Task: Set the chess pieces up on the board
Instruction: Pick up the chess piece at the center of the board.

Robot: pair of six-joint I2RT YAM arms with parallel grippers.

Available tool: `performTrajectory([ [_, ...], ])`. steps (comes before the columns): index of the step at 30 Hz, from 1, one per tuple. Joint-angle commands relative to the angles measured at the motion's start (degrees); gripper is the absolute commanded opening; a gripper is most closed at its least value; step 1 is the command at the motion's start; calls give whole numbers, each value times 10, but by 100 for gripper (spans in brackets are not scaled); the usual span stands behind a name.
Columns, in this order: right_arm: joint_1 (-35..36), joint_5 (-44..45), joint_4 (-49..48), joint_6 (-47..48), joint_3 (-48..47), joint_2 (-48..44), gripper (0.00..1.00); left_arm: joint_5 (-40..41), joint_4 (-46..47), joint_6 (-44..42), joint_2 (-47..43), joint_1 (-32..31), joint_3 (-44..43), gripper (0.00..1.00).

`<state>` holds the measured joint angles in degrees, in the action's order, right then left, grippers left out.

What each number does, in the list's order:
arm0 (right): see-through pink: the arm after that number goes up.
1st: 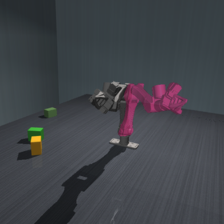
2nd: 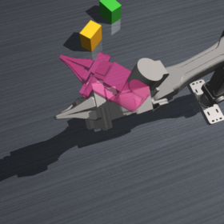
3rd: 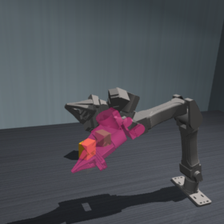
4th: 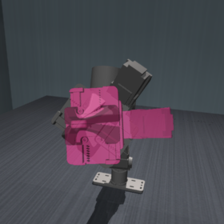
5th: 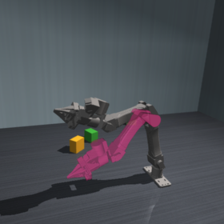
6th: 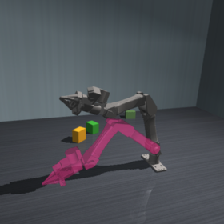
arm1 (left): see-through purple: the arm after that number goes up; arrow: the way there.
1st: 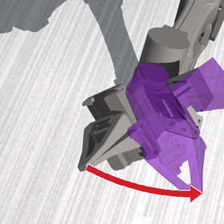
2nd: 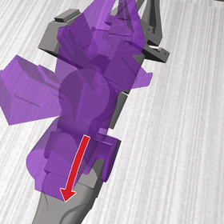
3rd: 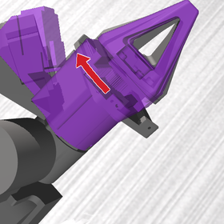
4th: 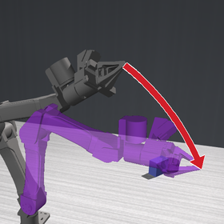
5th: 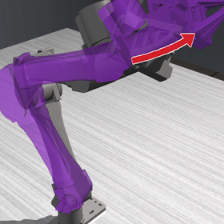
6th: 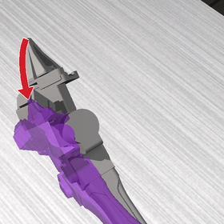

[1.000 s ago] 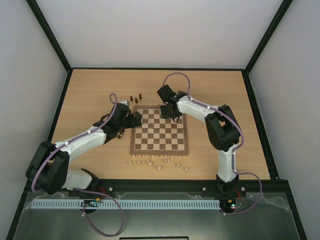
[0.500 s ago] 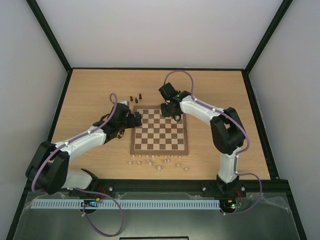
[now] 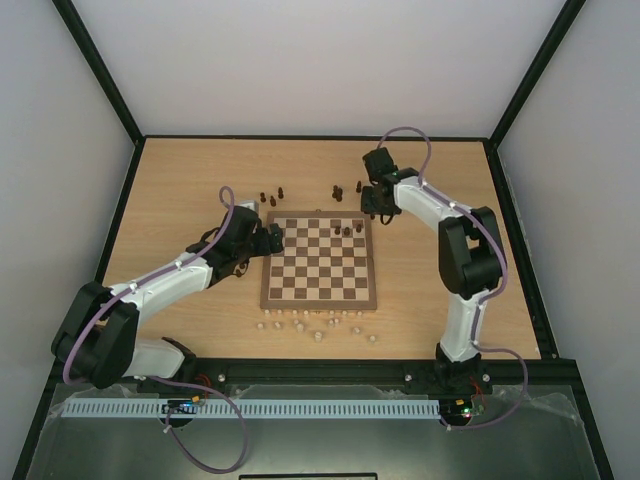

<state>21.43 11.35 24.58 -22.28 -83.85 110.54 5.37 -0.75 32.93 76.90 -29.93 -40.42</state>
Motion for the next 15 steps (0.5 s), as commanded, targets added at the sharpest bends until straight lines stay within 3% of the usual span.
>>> performTrajectory([
  [1, -2, -8, 7, 1, -7, 33, 33, 1, 2, -5, -4, 3, 6, 99],
  [11, -8, 8, 14, -1, -50, 81, 32, -2, 3, -6, -3, 3, 5, 99],
  [15, -11, 13, 16, -2, -49, 87, 27, -2, 3, -7, -5, 4, 6, 99],
])
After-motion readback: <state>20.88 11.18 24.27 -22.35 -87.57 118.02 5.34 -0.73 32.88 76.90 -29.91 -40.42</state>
